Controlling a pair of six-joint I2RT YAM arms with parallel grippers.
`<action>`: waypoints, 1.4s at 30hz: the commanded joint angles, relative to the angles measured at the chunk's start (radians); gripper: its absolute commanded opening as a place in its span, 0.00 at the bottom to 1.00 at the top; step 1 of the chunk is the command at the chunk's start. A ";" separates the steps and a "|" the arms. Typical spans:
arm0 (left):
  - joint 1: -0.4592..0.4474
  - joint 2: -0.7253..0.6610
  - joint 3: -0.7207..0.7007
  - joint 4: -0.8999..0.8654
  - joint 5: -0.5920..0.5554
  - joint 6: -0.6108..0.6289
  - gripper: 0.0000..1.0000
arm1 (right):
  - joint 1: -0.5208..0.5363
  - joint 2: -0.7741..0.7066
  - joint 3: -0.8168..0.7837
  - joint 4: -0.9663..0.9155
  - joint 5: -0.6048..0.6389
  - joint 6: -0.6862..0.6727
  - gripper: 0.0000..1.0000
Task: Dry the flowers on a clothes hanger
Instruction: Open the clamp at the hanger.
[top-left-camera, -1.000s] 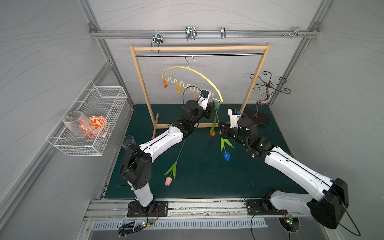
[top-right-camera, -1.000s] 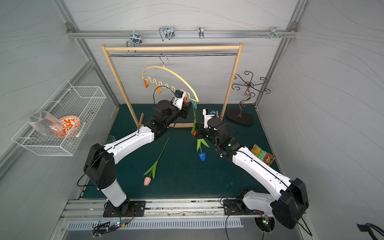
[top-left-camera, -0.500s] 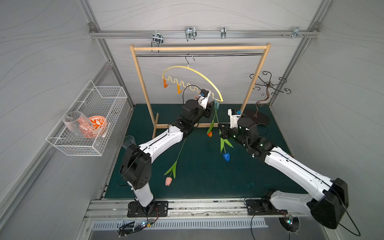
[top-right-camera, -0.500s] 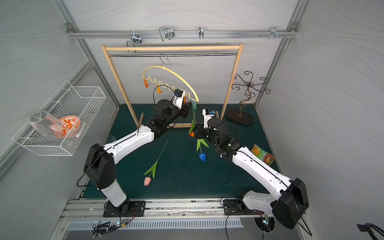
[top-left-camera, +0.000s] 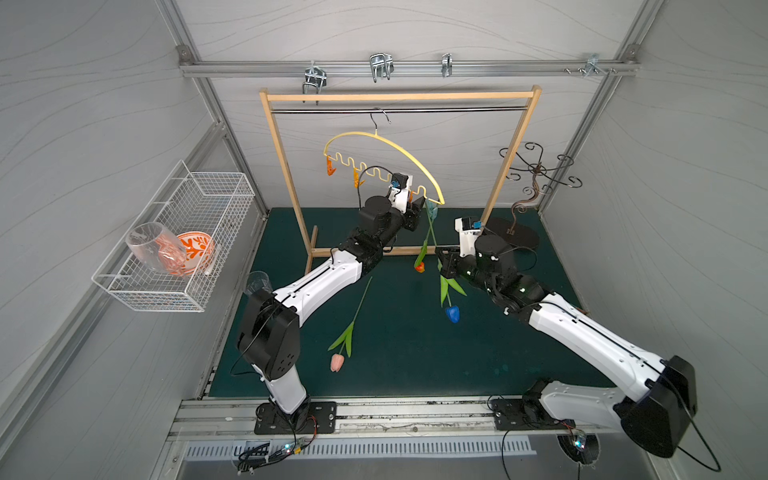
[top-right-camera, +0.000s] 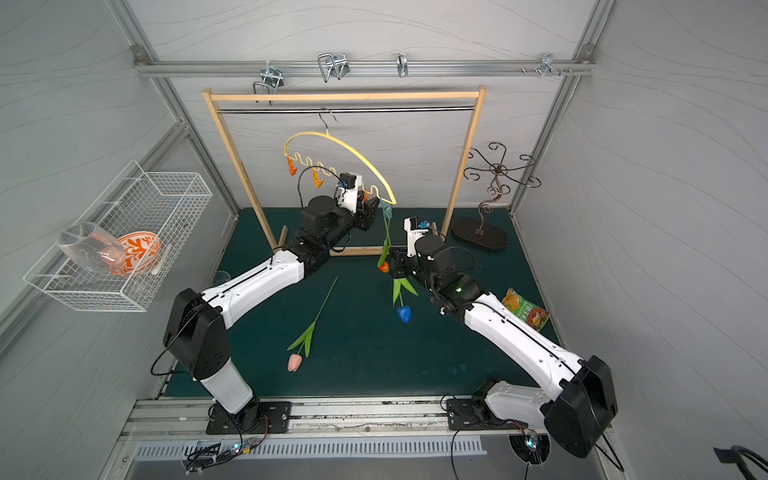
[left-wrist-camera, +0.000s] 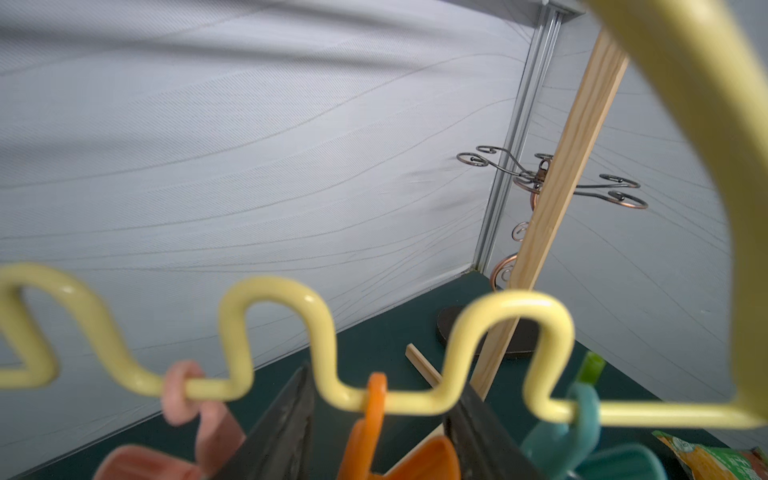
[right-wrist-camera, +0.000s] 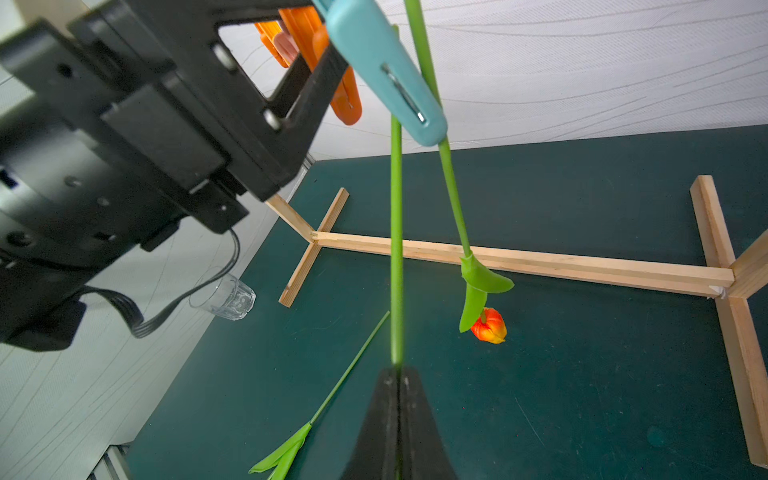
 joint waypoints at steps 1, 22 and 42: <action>0.004 -0.036 0.023 0.081 0.014 -0.012 0.51 | -0.004 0.008 0.021 0.003 -0.010 -0.002 0.00; 0.004 -0.025 0.017 0.068 0.035 0.012 0.57 | -0.004 0.011 0.022 0.003 -0.010 -0.002 0.00; 0.005 -0.027 -0.023 0.072 0.040 0.032 0.61 | -0.004 0.012 0.018 0.002 -0.005 -0.004 0.00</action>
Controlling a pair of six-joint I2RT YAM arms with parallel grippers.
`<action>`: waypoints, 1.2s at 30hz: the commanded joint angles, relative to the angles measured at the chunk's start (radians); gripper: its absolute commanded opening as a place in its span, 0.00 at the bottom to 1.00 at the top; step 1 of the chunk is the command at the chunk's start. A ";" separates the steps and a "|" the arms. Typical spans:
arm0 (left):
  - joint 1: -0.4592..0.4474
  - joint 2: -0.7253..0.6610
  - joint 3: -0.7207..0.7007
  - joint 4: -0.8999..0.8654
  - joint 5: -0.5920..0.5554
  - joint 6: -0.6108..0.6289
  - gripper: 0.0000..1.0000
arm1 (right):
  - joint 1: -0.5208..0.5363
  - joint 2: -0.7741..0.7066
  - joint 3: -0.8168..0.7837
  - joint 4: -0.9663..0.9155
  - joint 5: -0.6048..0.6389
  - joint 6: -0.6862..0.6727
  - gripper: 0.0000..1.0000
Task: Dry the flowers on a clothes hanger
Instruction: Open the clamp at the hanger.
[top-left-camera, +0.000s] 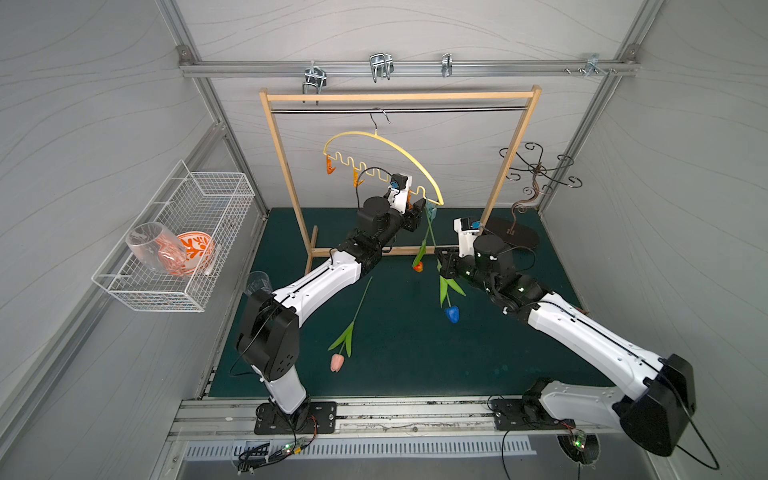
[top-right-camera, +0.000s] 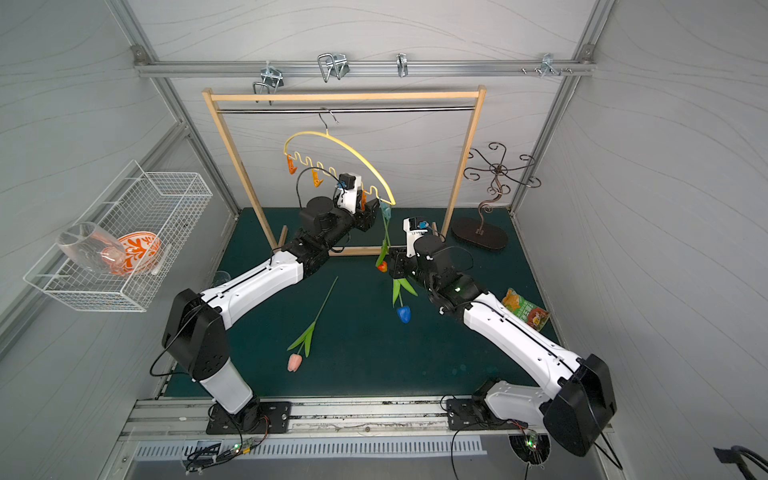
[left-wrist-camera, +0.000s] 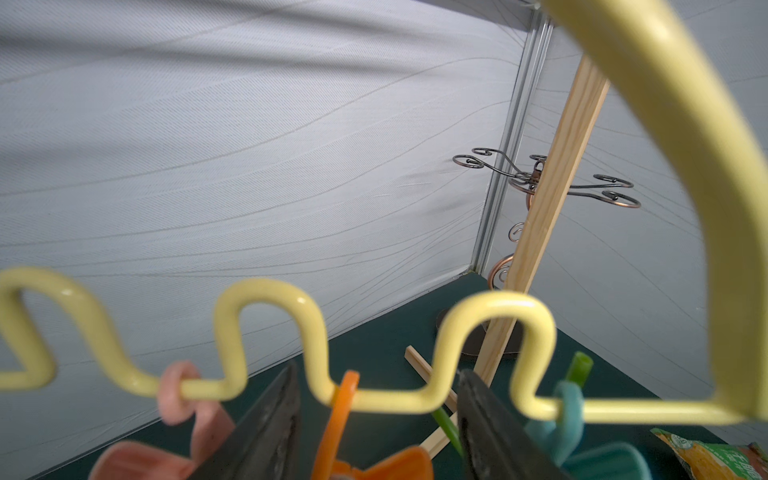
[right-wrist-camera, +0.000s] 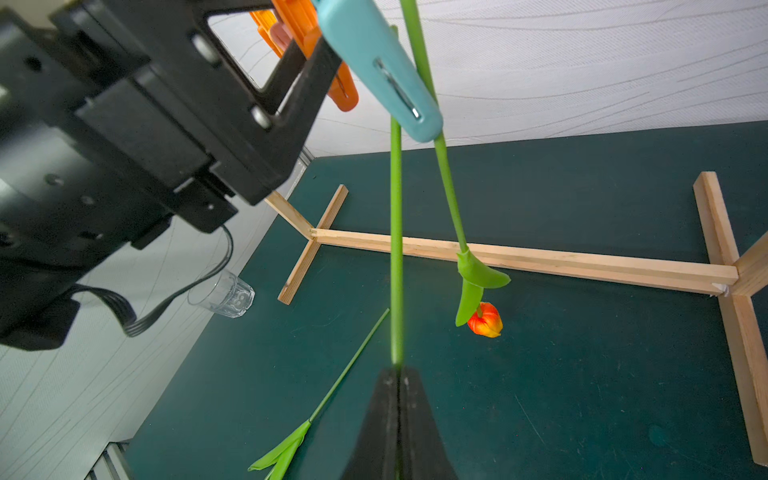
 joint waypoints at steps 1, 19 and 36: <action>0.003 -0.024 -0.006 0.063 0.014 0.014 0.59 | -0.004 0.004 0.018 0.002 -0.002 -0.005 0.00; 0.003 -0.051 -0.001 0.069 0.020 0.003 0.46 | -0.004 0.015 0.026 0.001 -0.014 -0.005 0.00; 0.003 -0.037 0.007 0.059 0.014 0.002 0.40 | -0.004 0.004 0.035 -0.011 -0.017 -0.012 0.00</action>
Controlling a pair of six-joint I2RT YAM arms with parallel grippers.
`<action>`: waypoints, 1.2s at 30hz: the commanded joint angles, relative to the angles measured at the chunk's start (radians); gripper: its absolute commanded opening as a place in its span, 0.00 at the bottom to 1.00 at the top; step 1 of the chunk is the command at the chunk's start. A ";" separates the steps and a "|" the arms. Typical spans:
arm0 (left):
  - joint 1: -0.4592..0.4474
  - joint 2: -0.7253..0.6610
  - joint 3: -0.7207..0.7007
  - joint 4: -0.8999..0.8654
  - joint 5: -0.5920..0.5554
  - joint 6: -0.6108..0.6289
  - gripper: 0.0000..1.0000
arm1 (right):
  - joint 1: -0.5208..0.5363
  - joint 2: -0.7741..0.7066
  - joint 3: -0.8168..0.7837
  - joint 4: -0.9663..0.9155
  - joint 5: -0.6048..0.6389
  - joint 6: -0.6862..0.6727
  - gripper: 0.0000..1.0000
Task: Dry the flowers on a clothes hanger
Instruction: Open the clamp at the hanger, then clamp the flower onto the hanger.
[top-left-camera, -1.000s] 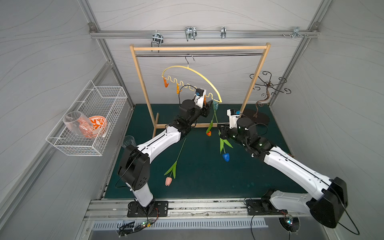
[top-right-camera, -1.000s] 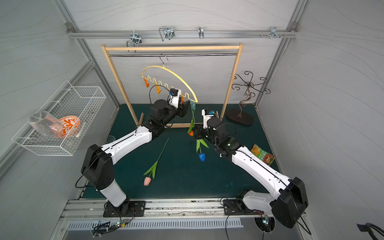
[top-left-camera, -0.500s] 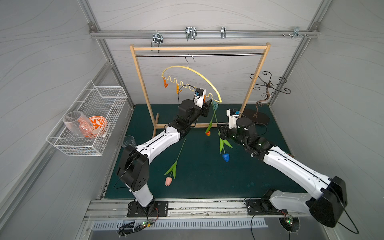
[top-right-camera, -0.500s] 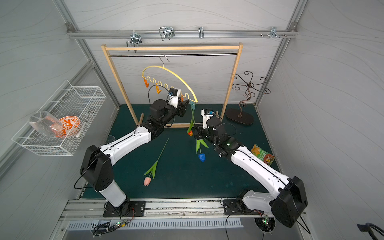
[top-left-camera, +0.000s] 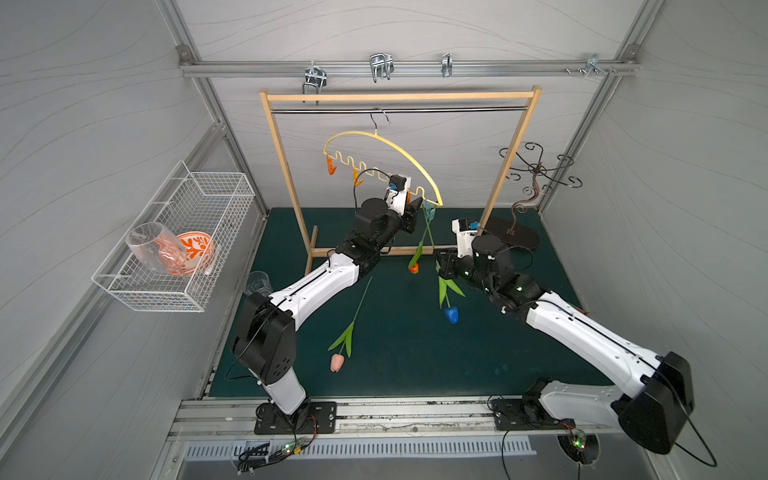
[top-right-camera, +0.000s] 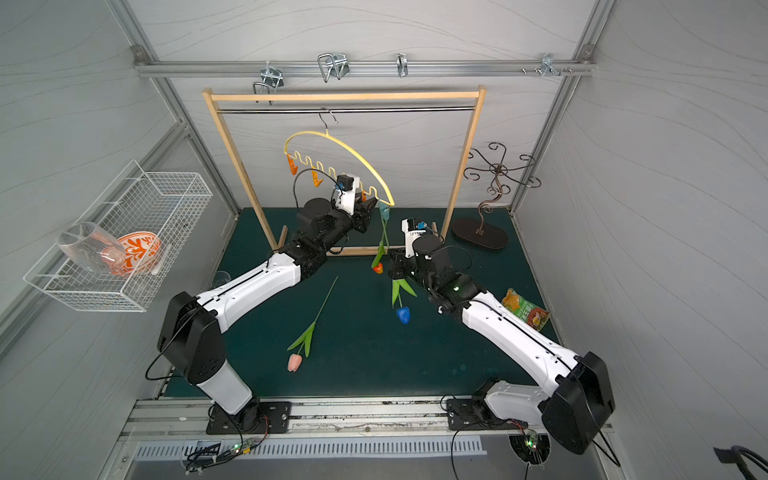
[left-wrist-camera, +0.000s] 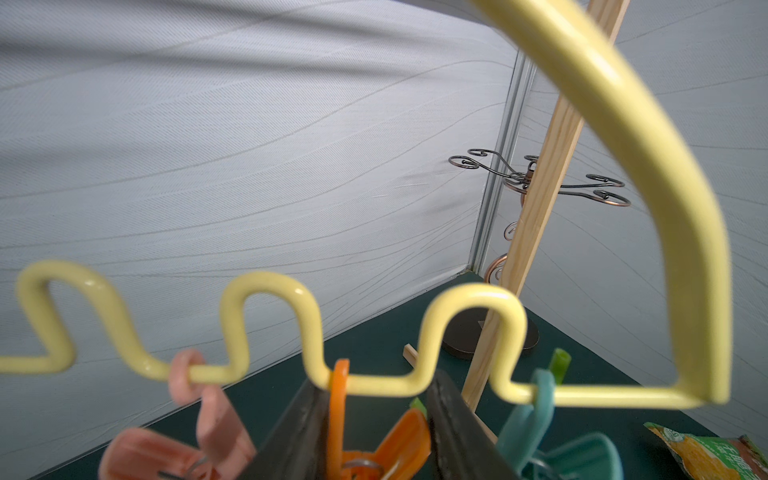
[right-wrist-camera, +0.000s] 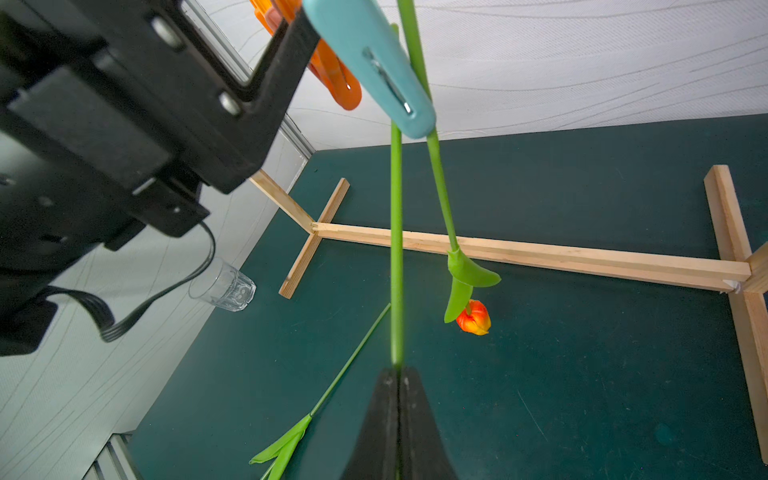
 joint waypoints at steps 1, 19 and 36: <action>0.004 -0.010 0.033 0.053 0.008 -0.001 0.38 | -0.004 -0.008 0.033 -0.010 -0.002 -0.011 0.00; 0.004 -0.063 0.051 -0.067 0.027 -0.201 0.35 | -0.004 0.030 -0.043 0.176 0.000 0.100 0.00; 0.009 -0.057 0.097 -0.139 -0.006 -0.350 0.31 | 0.047 0.110 -0.086 0.393 -0.011 0.141 0.00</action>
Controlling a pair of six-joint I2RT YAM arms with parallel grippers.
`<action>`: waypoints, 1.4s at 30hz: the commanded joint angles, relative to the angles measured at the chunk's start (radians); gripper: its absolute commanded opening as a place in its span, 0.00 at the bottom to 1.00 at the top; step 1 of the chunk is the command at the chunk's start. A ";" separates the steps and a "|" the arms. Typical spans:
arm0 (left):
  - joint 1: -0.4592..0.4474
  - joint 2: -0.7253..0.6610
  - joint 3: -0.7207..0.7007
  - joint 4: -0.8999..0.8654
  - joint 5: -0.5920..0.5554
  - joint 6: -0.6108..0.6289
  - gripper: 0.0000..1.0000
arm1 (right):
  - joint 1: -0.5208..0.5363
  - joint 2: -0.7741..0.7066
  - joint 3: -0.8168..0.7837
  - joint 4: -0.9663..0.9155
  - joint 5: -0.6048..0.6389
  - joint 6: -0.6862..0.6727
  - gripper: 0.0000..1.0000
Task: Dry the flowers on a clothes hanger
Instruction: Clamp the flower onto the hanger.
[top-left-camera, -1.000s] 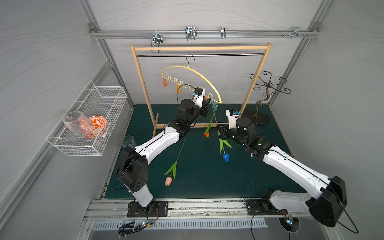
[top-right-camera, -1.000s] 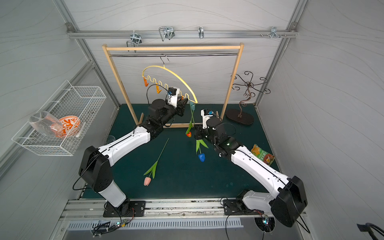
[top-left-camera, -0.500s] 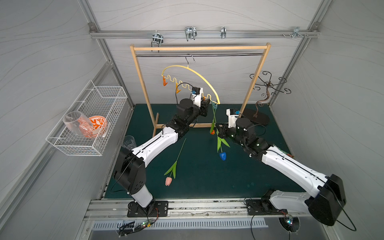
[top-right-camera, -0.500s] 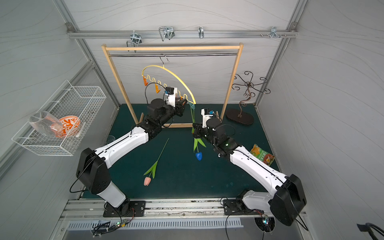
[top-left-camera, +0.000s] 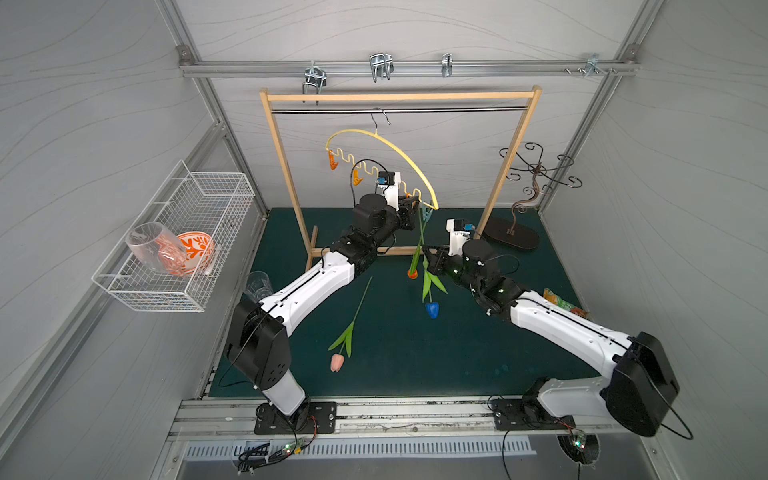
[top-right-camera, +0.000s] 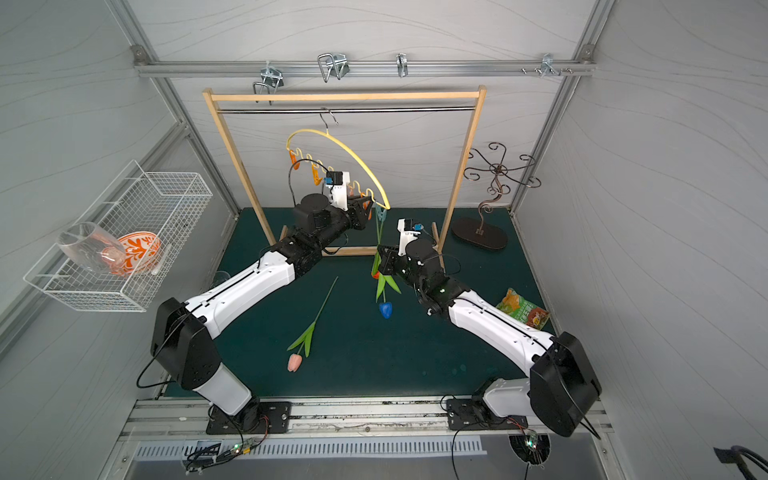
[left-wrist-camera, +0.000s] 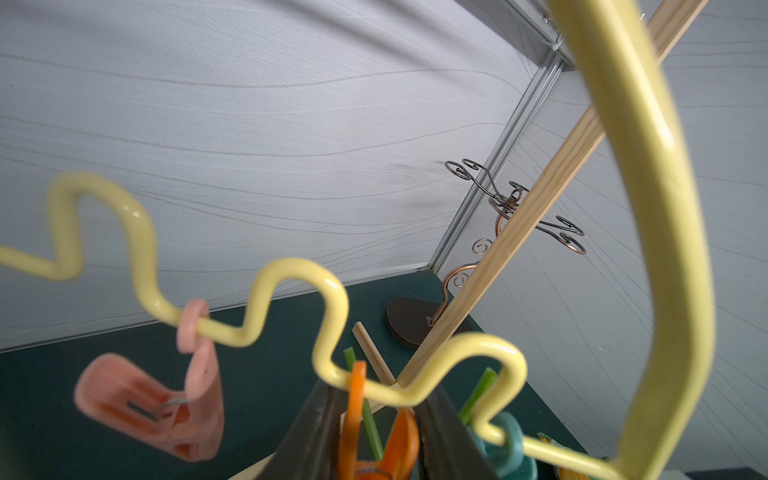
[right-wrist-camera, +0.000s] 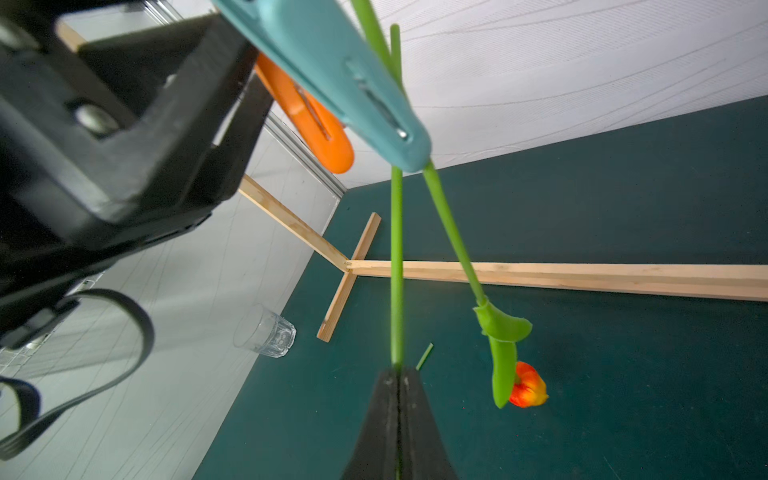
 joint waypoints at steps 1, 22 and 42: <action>0.008 -0.019 0.051 0.021 -0.012 -0.039 0.30 | 0.017 0.014 -0.005 0.079 -0.012 -0.010 0.00; 0.021 -0.016 0.056 0.018 -0.005 -0.102 0.26 | 0.023 0.064 0.001 0.184 -0.079 0.007 0.00; 0.021 -0.014 0.024 0.056 0.001 -0.115 0.24 | 0.025 0.063 0.035 0.192 -0.087 0.012 0.00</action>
